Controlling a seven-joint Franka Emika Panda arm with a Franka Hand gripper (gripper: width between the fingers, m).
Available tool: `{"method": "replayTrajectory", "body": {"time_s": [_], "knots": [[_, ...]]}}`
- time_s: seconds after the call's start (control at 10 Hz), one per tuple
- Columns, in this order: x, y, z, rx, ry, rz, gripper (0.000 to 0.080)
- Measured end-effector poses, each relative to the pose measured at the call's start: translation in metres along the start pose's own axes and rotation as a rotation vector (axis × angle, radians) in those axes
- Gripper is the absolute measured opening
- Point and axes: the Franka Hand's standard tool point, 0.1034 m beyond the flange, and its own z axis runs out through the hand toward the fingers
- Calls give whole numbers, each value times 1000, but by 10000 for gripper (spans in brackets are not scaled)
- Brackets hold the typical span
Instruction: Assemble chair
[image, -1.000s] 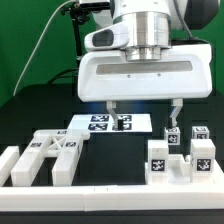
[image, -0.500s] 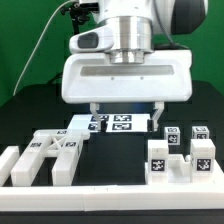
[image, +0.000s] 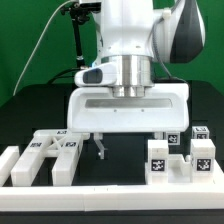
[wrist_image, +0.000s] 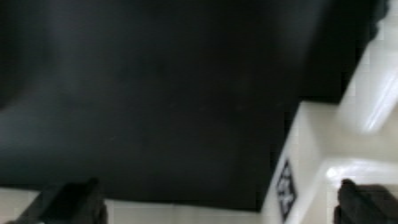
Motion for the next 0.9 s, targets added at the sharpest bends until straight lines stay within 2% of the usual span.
{"method": "replayTrajectory", "body": {"time_s": [0.2,0.4,0.6,0.9], "knots": [[5,-13,1,7,7,21,649],[3,-18,15,5,0,22,649],[3,-25,20,8,-2,39,649],[3,-25,20,8,-5,45,629]]}}
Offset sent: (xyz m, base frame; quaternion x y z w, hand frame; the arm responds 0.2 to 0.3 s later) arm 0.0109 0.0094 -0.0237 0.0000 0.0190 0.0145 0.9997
